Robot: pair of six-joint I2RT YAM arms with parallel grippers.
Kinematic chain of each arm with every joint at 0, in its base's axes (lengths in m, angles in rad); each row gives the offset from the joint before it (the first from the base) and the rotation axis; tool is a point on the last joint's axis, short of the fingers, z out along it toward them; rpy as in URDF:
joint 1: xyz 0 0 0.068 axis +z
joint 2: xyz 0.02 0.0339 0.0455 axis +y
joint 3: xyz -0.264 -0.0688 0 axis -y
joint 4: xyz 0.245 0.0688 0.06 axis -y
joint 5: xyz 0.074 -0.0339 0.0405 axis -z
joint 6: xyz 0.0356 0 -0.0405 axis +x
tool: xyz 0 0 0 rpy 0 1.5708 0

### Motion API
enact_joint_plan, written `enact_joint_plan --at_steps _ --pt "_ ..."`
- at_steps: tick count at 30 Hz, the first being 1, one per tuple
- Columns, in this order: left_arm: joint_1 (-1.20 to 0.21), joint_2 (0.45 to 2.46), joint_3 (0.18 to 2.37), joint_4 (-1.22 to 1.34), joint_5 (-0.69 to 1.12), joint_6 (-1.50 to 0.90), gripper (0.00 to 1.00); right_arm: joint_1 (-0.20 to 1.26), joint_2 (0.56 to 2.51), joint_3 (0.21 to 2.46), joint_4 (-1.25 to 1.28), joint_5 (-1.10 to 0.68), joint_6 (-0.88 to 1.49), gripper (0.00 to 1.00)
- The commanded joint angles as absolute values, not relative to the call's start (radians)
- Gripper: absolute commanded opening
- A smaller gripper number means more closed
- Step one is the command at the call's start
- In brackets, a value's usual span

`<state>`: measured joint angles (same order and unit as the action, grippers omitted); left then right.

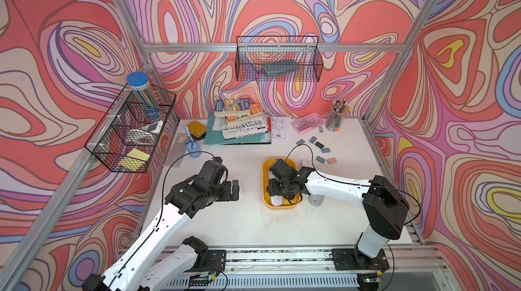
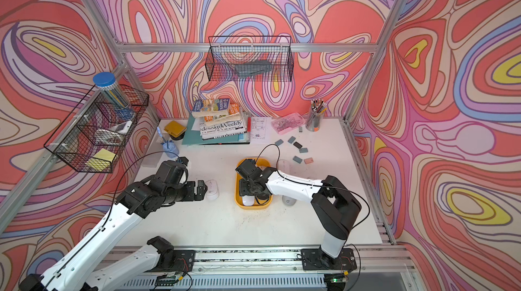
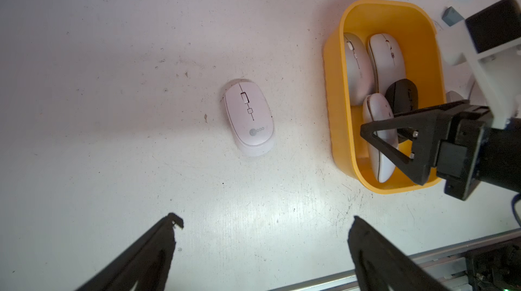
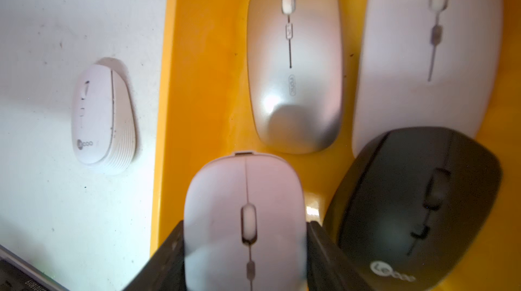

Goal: Take out the mouse from the storage box
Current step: Pick up the mouse from the storage box, then place the mouse at the center of the board.

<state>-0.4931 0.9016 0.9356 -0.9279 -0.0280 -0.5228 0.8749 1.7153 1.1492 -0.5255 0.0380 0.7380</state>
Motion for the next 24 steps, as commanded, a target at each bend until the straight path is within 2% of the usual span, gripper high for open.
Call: enact_joint_plan --at_steps 1,24 --pt "-0.494 0.898 0.931 -0.923 -0.023 -0.512 0.99 0.883 1.691 1.172 -0.555 0.100 0.730 0.54" --pt "-0.494 0.886 0.931 -0.922 -0.017 -0.512 0.99 0.868 1.626 1.252 -0.774 0.399 0.722 0.54"
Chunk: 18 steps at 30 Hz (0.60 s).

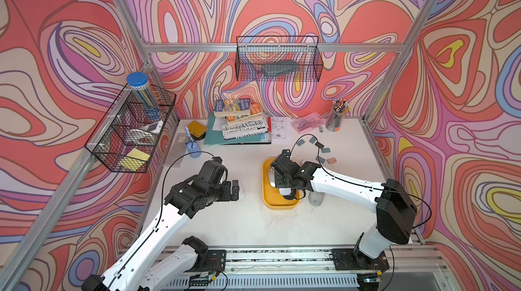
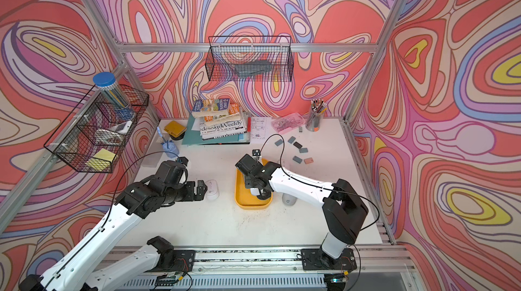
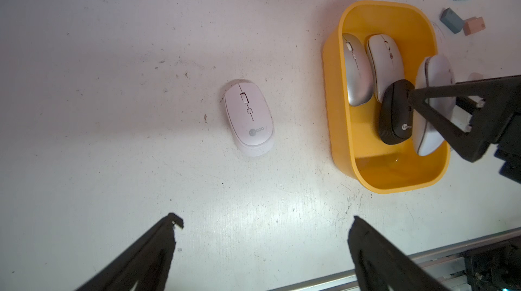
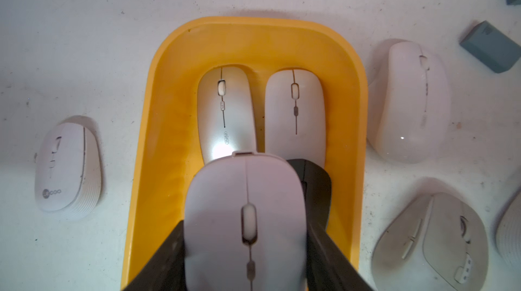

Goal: Take out the mouse from the storage box
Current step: Place the mouse at the center of the board.

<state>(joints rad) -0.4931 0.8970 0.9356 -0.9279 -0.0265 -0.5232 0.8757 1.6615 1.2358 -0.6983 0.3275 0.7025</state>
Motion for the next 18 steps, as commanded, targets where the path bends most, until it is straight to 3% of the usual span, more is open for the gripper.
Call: enact_joint_plan --at_steps 1,11,18 --pt "-0.494 0.885 0.932 -0.921 -0.015 -0.512 0.99 0.860 1.611 1.243 -0.800 0.413 0.735 0.54" --pt "-0.494 0.869 0.930 -0.917 -0.003 -0.509 0.99 0.643 1.313 0.958 -0.968 0.401 0.861 0.53" --pt "-0.493 0.854 0.927 -0.915 0.008 -0.511 0.99 0.544 1.239 0.816 -0.996 0.358 0.914 0.54"
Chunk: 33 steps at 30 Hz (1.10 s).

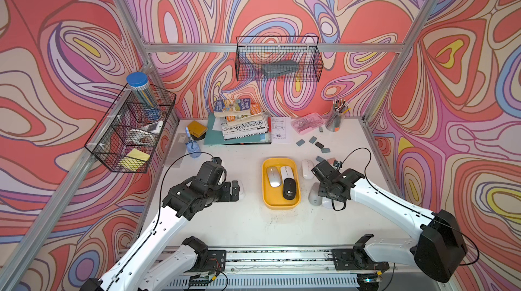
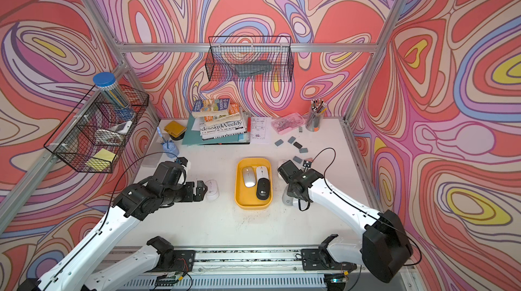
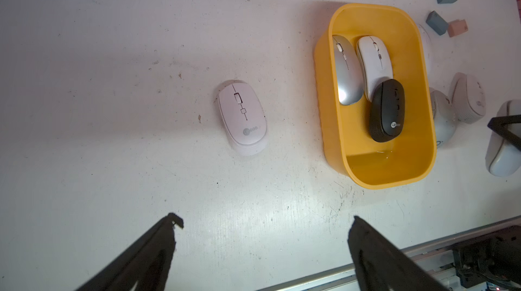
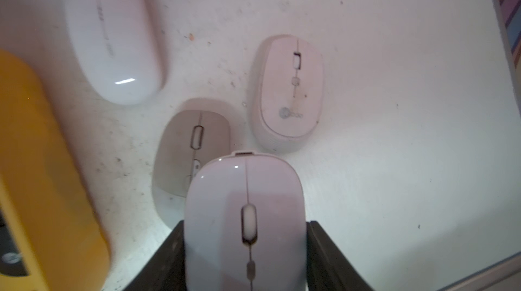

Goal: Take out the mouse from the storage box
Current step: Place the mouse at the center of the board.

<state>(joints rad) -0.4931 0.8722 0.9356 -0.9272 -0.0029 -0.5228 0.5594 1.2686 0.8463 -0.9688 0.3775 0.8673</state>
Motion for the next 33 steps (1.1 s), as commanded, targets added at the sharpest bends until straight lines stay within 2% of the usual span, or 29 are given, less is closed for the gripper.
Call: enact_joint_plan --at_steps 1,9,18,25,27,30,33 --pt "-0.494 0.851 0.925 -0.914 0.008 -0.511 0.99 0.542 1.230 0.796 -0.988 0.346 0.928 0.54" --pt "-0.493 0.853 0.924 -0.913 0.017 -0.510 0.99 0.541 1.270 0.693 -0.914 0.242 0.958 0.55" --pt "-0.493 0.850 0.921 -0.915 0.011 -0.512 0.99 0.541 1.352 0.671 -0.868 0.213 0.936 0.58" --pt "-0.493 0.865 0.922 -0.914 0.020 -0.511 0.99 0.541 1.372 0.681 -0.882 0.201 0.927 0.73" --pt "-0.494 0.868 0.922 -0.915 0.023 -0.511 0.99 0.541 1.382 0.696 -0.897 0.206 0.923 0.74" --pt "-0.494 0.867 0.920 -0.918 0.018 -0.512 0.99 0.550 1.322 0.728 -0.954 0.232 0.943 0.73" --pt "-0.493 0.865 0.917 -0.915 0.015 -0.512 0.99 0.584 1.181 0.790 -1.039 0.263 0.956 0.73"
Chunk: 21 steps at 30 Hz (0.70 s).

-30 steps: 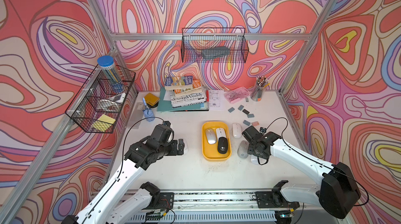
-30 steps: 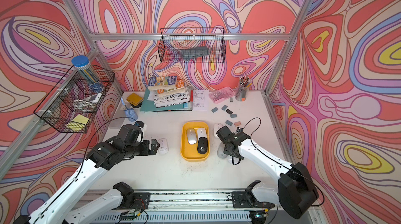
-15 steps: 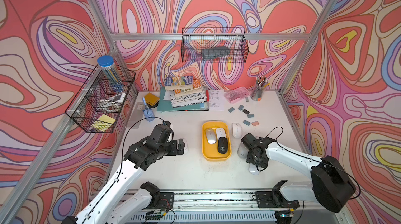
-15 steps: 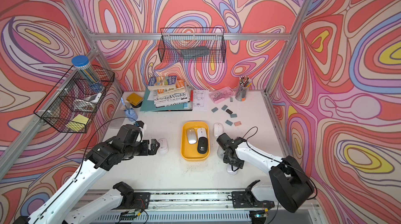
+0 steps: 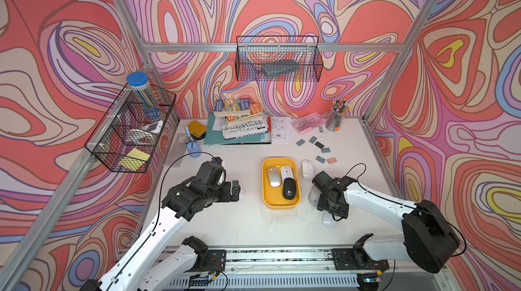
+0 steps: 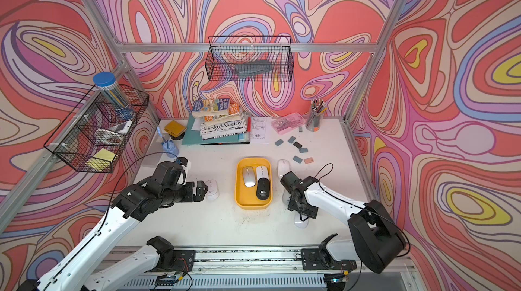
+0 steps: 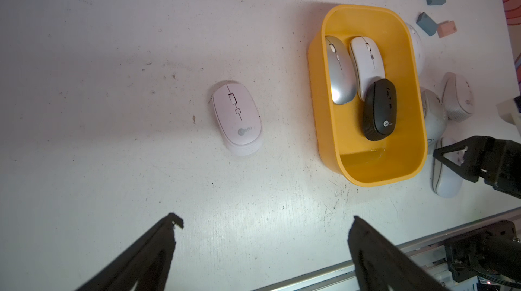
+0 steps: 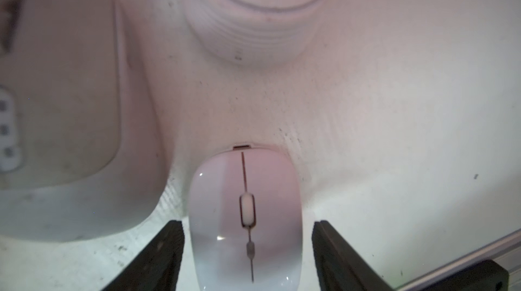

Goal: Take out the mouse from the storage box
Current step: Place the mouse at the center of the board, then pick up the mouse from the storage box.

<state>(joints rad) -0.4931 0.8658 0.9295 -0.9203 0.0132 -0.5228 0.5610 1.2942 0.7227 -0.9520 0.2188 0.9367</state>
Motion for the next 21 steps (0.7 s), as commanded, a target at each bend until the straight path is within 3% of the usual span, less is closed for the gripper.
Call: enact_joint_plan --at_steps 1,6,13,21 --pt "-0.493 0.868 0.918 -0.913 0.014 -0.512 0.99 0.598 1.143 0.820 -1.064 0.270 0.954 0.73" --pt "-0.493 0.887 0.928 -0.920 0.005 -0.511 0.99 0.694 1.148 0.957 -1.028 0.253 0.901 0.73" --pt "-0.493 0.878 0.919 -0.925 -0.014 -0.518 0.99 0.827 1.455 1.144 -0.854 0.214 0.849 0.73" --pt "-0.493 0.884 0.922 -0.925 -0.009 -0.516 0.99 0.839 1.612 1.125 -0.702 0.158 0.910 0.73"
